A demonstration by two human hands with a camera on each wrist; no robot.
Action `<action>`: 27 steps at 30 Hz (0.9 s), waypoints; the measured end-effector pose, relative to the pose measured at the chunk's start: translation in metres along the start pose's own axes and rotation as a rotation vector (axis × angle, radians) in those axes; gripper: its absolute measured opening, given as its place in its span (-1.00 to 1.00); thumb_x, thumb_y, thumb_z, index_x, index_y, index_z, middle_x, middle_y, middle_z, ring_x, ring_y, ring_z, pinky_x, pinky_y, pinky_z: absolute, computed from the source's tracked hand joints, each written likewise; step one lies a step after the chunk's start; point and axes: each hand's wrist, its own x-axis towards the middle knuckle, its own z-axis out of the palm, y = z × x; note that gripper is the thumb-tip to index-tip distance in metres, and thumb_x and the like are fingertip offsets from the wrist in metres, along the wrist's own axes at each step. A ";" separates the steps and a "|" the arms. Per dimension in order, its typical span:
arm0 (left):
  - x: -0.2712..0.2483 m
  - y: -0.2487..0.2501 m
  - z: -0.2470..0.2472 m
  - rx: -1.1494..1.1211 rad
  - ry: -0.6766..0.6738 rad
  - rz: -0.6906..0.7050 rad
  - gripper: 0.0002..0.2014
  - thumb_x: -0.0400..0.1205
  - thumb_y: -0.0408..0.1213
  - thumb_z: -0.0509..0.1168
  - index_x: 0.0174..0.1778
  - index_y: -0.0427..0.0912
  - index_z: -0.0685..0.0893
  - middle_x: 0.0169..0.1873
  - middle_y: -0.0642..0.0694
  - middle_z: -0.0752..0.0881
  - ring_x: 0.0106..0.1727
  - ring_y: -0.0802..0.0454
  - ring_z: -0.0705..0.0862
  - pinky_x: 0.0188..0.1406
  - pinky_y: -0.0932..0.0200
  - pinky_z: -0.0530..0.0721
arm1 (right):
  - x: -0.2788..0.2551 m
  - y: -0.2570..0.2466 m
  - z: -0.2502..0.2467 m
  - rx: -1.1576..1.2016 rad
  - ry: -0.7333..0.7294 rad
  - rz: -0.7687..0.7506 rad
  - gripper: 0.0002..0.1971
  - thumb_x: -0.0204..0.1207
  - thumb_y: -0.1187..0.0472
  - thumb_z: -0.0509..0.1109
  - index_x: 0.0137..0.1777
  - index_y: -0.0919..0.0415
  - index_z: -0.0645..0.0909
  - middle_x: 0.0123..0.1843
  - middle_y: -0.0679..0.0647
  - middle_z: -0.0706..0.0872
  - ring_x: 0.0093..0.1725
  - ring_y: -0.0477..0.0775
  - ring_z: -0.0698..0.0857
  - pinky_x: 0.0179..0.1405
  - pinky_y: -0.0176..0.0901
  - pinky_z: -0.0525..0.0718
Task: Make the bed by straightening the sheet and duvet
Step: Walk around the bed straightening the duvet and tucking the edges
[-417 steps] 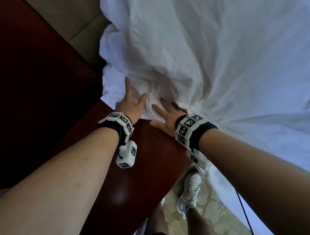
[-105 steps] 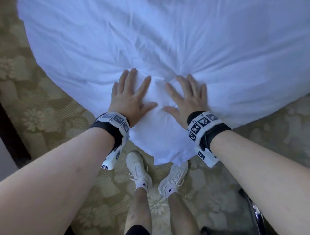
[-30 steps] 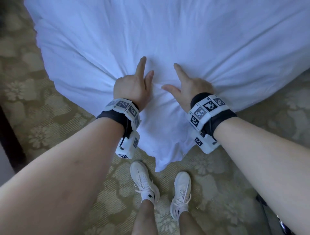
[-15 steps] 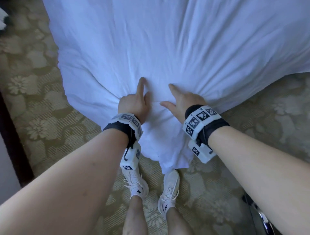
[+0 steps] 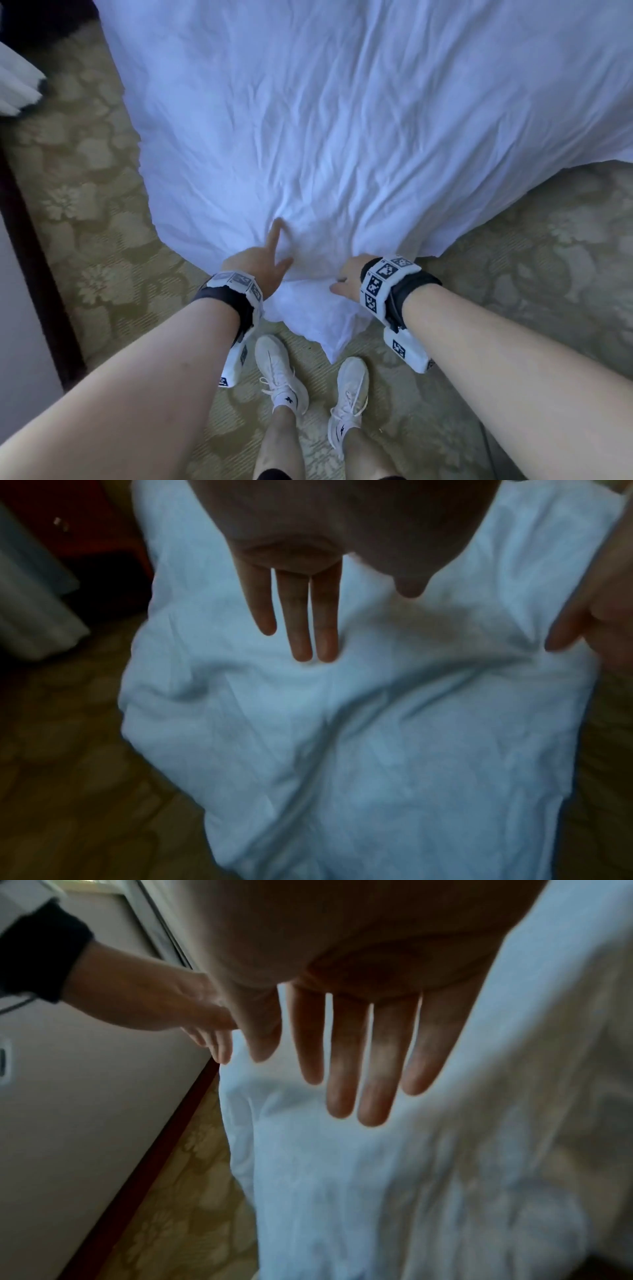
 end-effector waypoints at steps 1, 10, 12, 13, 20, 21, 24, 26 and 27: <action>-0.009 0.001 -0.018 0.044 -0.002 0.005 -0.30 0.72 0.12 -0.04 0.63 0.12 -0.34 -0.38 -0.08 0.61 -0.40 -0.05 0.59 -0.47 0.14 0.49 | -0.010 -0.003 -0.016 -0.003 0.031 0.007 -0.60 0.67 -0.04 0.12 -0.26 0.22 0.53 -0.28 0.09 0.56 -0.30 0.09 0.57 -0.33 -0.18 0.52; -0.094 0.034 -0.262 0.035 0.346 0.002 -0.48 0.73 0.07 -0.01 0.62 0.11 0.09 0.04 -0.16 0.68 -0.08 -0.16 0.64 -0.22 0.07 0.57 | -0.168 -0.041 -0.206 -0.030 0.459 0.019 -0.56 0.66 -0.08 0.11 0.20 0.21 0.67 0.13 0.16 0.73 0.05 0.19 0.71 0.02 -0.09 0.66; -0.122 0.045 -0.316 0.051 0.427 0.024 -0.50 0.72 0.07 0.00 0.60 0.09 0.17 0.17 -0.18 0.66 0.07 -0.20 0.66 -0.13 0.04 0.58 | -0.215 -0.050 -0.240 -0.031 0.537 0.017 -0.56 0.65 -0.08 0.13 0.18 0.21 0.68 0.15 0.17 0.73 0.05 0.20 0.71 0.06 -0.05 0.68; -0.136 0.051 -0.340 0.059 0.469 0.031 -0.51 0.72 0.07 0.00 0.59 0.09 0.20 0.17 -0.18 0.67 0.08 -0.21 0.66 -0.13 0.05 0.58 | -0.239 -0.053 -0.256 -0.034 0.575 0.018 -0.56 0.65 -0.08 0.14 0.17 0.21 0.69 0.16 0.17 0.73 0.06 0.21 0.71 0.08 -0.04 0.67; -0.216 0.096 -0.470 0.075 0.661 0.117 -0.53 0.73 0.09 0.00 0.57 0.08 0.28 0.21 -0.16 0.66 0.12 -0.19 0.67 -0.17 0.09 0.52 | -0.385 -0.061 -0.344 -0.041 0.813 0.053 -0.53 0.65 -0.09 0.13 0.07 0.30 0.68 0.04 0.18 0.74 0.09 0.22 0.69 0.07 -0.06 0.63; -0.222 0.102 -0.483 0.078 0.675 0.141 -0.52 0.73 0.08 -0.01 0.58 0.08 0.26 0.19 -0.15 0.68 0.08 -0.19 0.68 -0.19 0.08 0.53 | -0.400 -0.061 -0.352 -0.050 0.839 0.067 -0.53 0.66 -0.09 0.12 0.12 0.29 0.68 0.07 0.18 0.73 0.10 0.21 0.69 0.07 -0.05 0.63; -0.233 0.118 -0.517 0.060 0.731 0.229 -0.51 0.72 0.09 -0.01 0.59 0.08 0.22 0.11 -0.14 0.70 -0.02 -0.17 0.68 -0.26 0.07 0.55 | -0.435 -0.059 -0.371 -0.032 0.927 0.084 -0.57 0.65 -0.11 0.13 0.30 0.14 0.62 0.24 0.11 0.69 0.18 0.17 0.65 0.12 -0.07 0.59; -0.234 0.130 -0.534 0.052 0.755 0.294 -0.50 0.72 0.10 -0.02 0.59 0.09 0.19 0.04 -0.11 0.71 -0.08 -0.13 0.66 -0.28 0.07 0.56 | -0.451 -0.052 -0.379 -0.023 0.980 0.095 -0.67 0.65 -0.12 0.13 0.21 -0.01 0.61 0.15 0.01 0.68 0.19 0.16 0.60 0.03 -0.13 0.55; -0.232 0.138 -0.540 0.052 0.763 0.328 -0.50 0.72 0.10 -0.02 0.59 0.08 0.20 0.02 -0.10 0.71 -0.09 -0.12 0.66 -0.28 0.05 0.58 | -0.458 -0.047 -0.381 -0.022 0.999 0.111 -0.71 0.65 -0.12 0.13 0.16 -0.04 0.60 0.09 0.00 0.67 0.17 0.16 0.59 -0.02 -0.15 0.53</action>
